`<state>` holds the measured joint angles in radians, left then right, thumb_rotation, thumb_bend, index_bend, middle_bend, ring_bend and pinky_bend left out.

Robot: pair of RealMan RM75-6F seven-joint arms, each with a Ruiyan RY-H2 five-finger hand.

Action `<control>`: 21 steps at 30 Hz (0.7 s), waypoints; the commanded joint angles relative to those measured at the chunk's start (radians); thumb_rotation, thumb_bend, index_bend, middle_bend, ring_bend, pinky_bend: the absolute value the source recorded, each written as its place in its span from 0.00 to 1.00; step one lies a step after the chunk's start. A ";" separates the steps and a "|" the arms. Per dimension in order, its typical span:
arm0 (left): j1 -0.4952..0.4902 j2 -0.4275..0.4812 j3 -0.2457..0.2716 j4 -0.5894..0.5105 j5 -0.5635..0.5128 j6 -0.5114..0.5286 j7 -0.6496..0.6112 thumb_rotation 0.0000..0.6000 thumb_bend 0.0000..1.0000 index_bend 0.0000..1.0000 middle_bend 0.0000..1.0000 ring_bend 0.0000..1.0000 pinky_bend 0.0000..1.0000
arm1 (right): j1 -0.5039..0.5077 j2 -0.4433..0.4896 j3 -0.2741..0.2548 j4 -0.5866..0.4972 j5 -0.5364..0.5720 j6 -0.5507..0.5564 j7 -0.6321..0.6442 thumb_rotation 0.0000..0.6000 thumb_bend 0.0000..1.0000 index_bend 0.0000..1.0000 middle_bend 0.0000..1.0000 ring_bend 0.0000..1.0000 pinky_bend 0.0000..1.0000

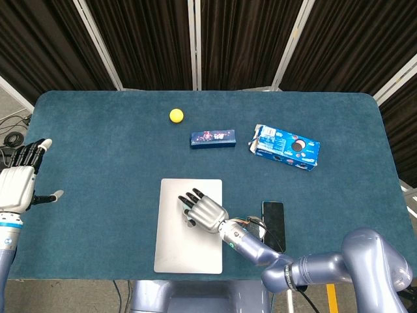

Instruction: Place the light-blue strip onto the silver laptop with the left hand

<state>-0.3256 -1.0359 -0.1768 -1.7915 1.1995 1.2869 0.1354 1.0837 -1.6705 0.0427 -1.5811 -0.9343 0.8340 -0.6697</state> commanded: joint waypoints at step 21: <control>0.000 0.003 -0.001 0.000 0.001 -0.004 -0.008 1.00 0.00 0.00 0.00 0.00 0.00 | -0.016 -0.004 0.005 0.003 -0.010 0.011 0.007 1.00 1.00 0.38 0.00 0.00 0.00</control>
<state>-0.3260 -1.0329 -0.1777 -1.7911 1.2006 1.2823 0.1273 1.0685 -1.6795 0.0427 -1.5722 -0.9407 0.8404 -0.6661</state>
